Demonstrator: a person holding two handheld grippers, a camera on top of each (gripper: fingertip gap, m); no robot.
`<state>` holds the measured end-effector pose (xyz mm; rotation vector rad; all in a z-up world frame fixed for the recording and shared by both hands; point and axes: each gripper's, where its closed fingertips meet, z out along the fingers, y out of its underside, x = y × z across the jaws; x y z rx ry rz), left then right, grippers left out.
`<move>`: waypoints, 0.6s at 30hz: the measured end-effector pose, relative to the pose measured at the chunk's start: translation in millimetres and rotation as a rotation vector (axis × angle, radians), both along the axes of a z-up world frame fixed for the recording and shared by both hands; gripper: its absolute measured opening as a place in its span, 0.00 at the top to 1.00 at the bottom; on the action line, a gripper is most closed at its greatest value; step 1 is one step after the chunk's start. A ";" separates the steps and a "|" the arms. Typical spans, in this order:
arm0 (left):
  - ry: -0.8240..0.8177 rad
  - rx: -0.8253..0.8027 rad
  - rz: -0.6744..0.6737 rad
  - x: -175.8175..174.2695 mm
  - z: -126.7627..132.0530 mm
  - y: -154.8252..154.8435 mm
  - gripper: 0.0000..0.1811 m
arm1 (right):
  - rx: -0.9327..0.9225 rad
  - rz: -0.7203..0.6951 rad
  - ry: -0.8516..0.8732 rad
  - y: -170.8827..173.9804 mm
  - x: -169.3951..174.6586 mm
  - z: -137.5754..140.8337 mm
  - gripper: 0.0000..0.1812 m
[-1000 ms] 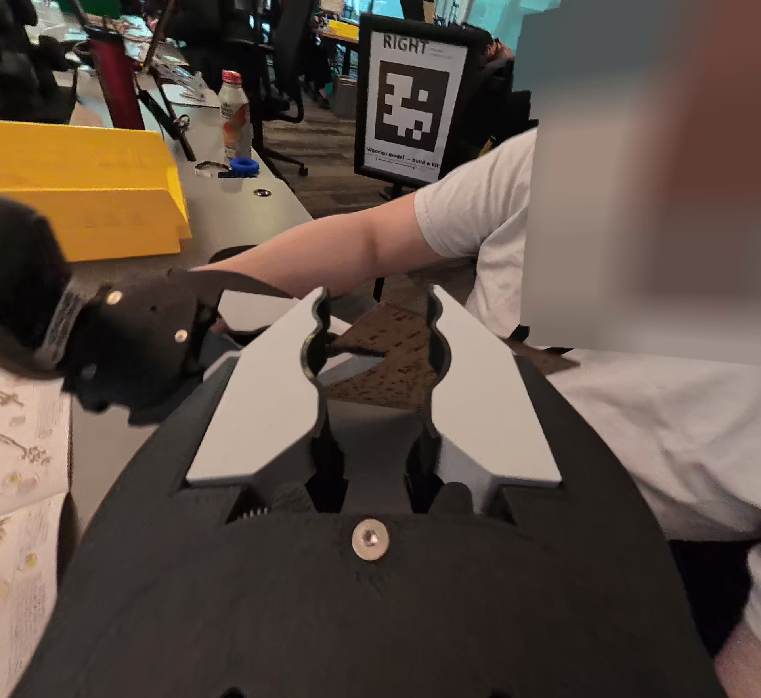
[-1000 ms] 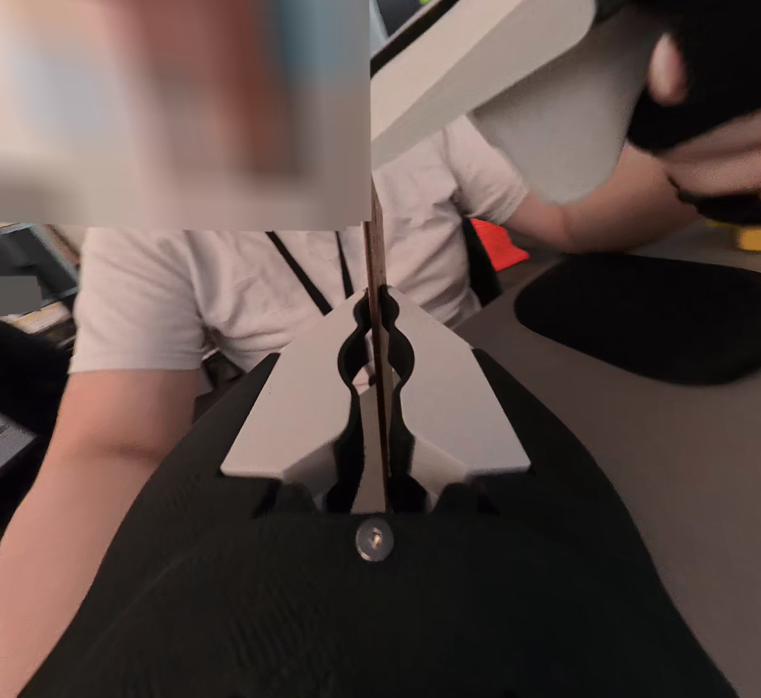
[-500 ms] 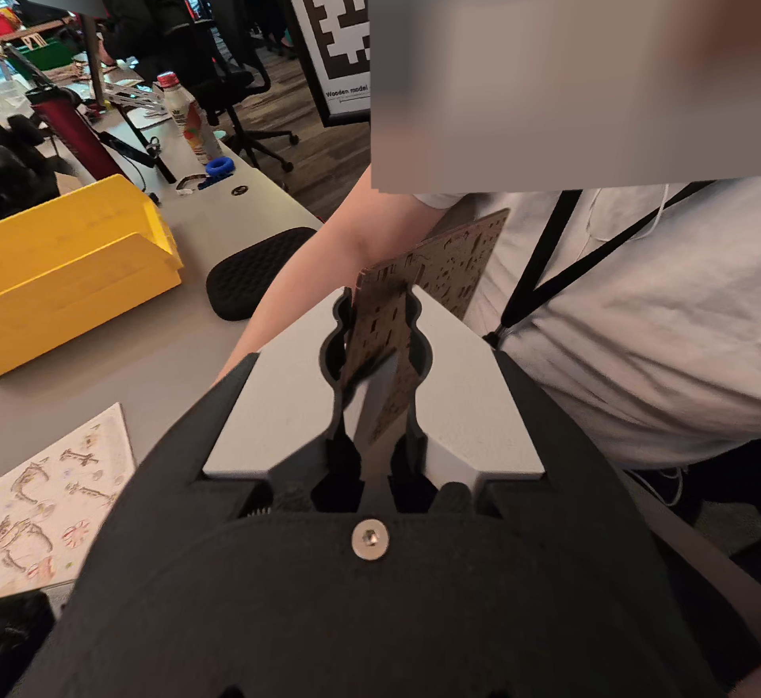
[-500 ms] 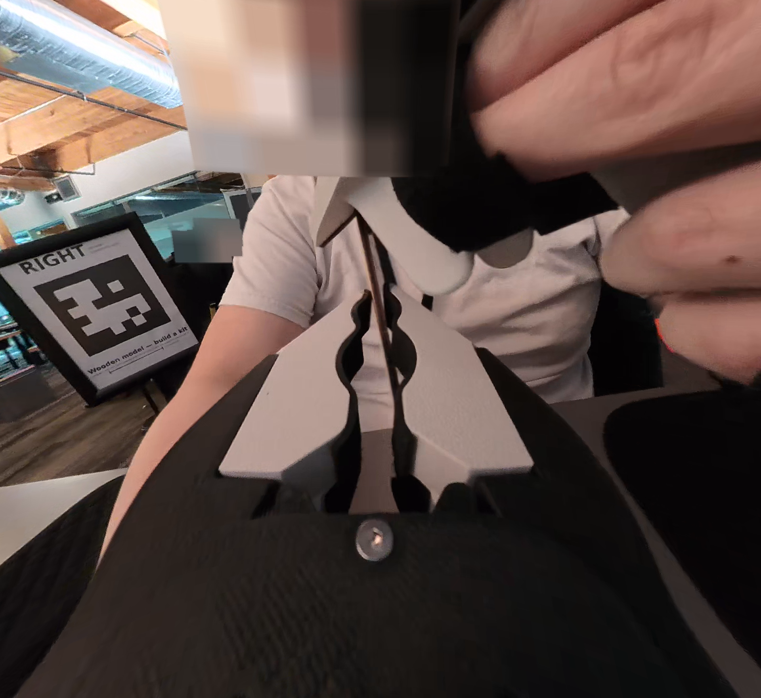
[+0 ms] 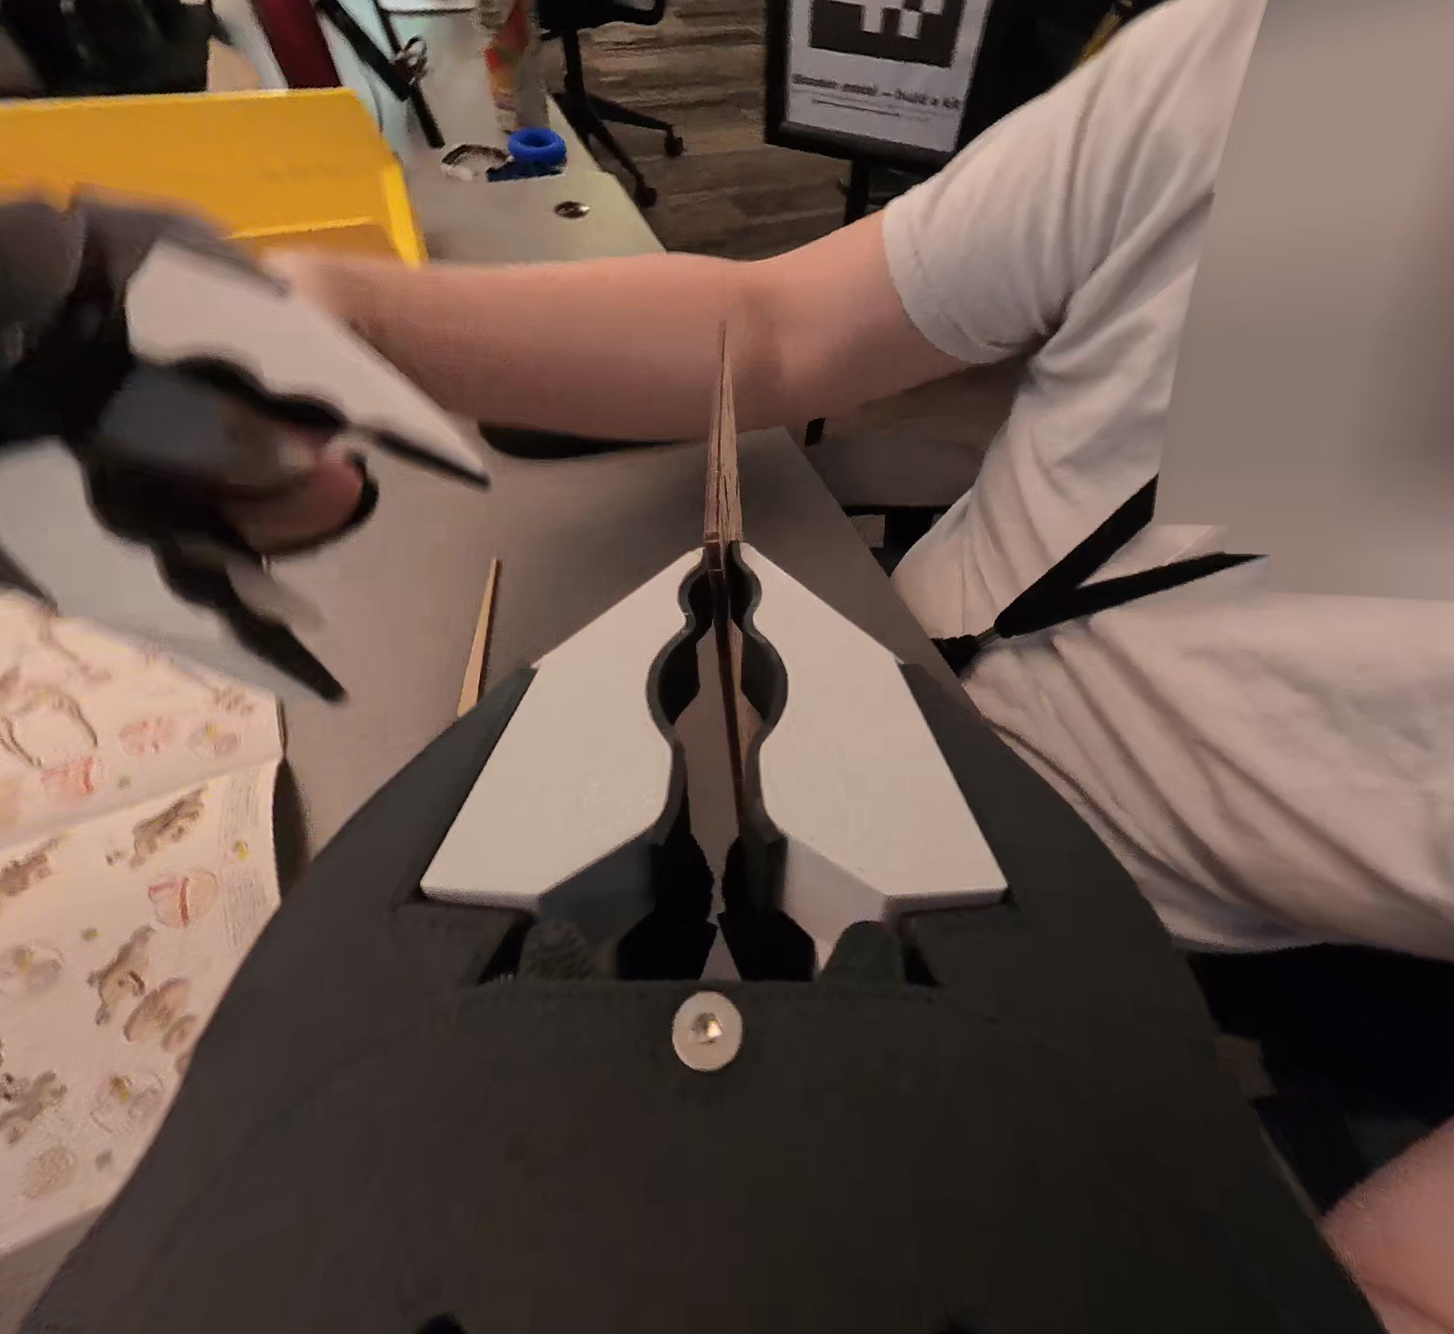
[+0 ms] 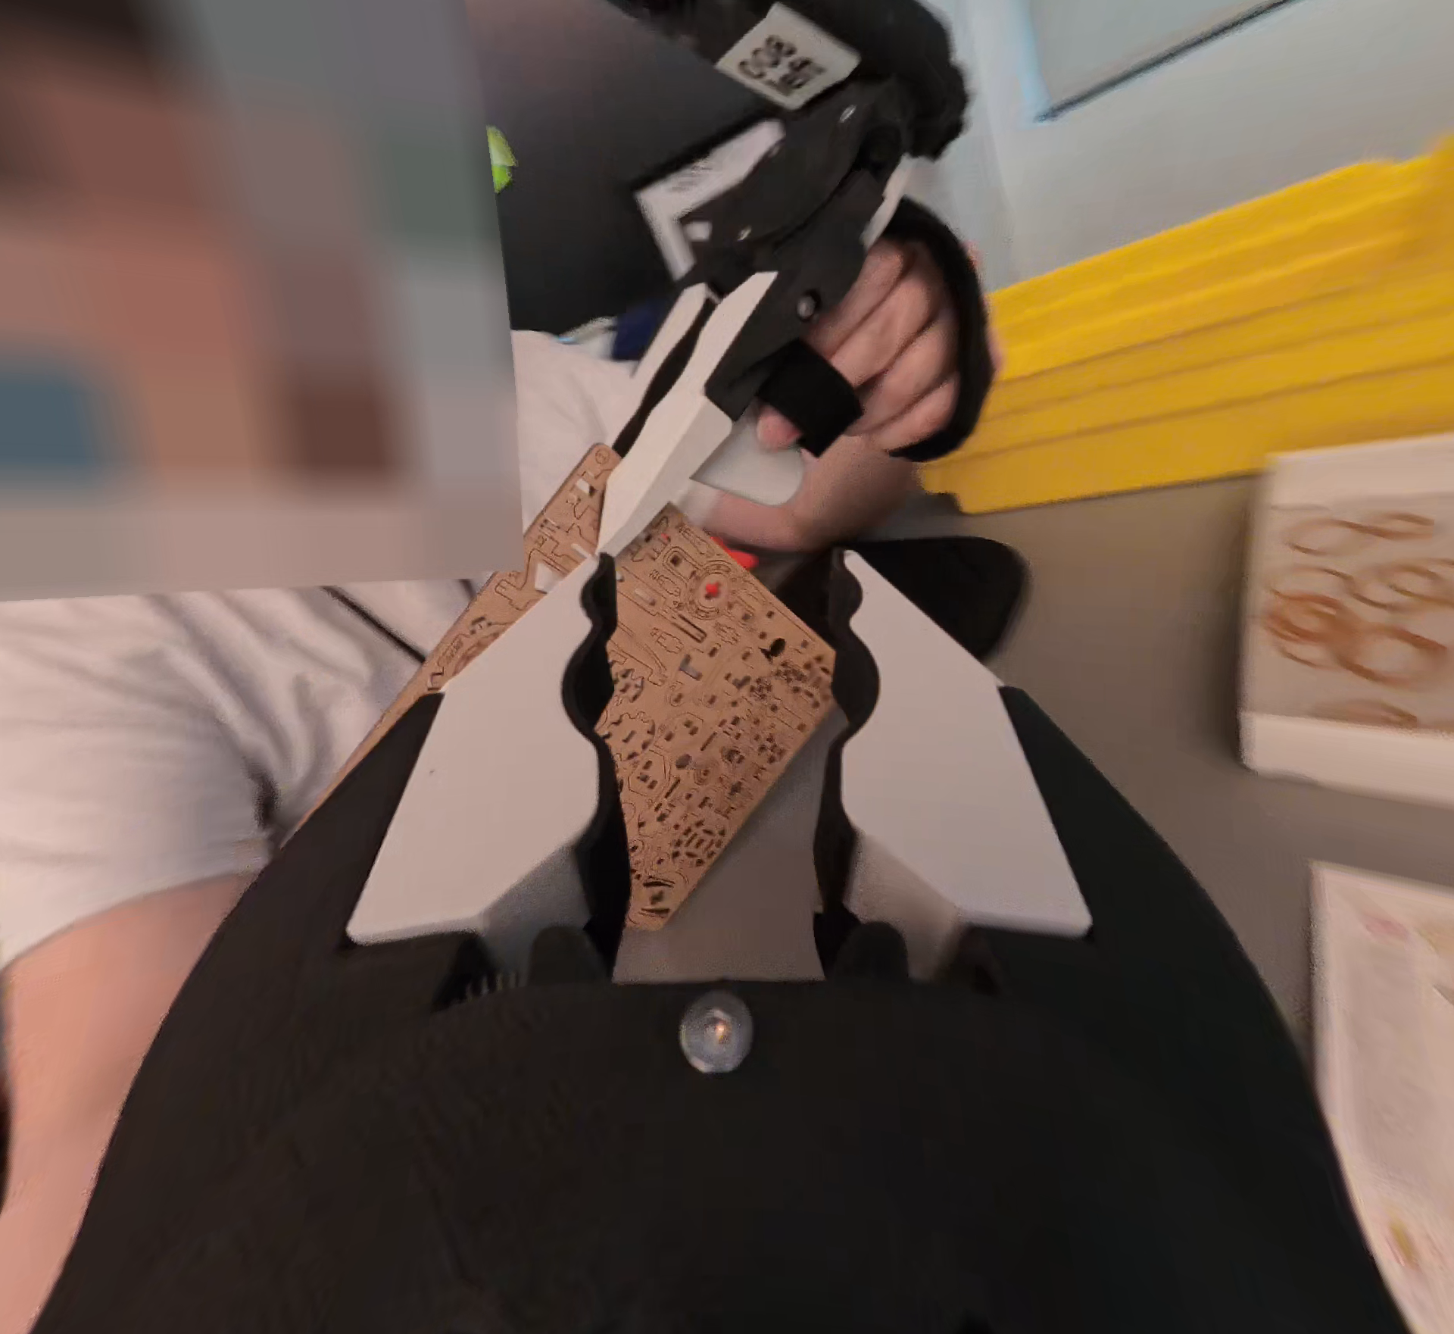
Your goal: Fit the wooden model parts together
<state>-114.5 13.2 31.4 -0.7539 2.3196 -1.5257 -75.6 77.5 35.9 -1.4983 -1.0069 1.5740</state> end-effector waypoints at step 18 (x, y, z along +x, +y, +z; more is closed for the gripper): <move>0.385 -0.351 0.350 50.0 -30.4 68.0 0.98 | -0.236 -0.222 -0.749 -5.2 0.9 -61.1 0.98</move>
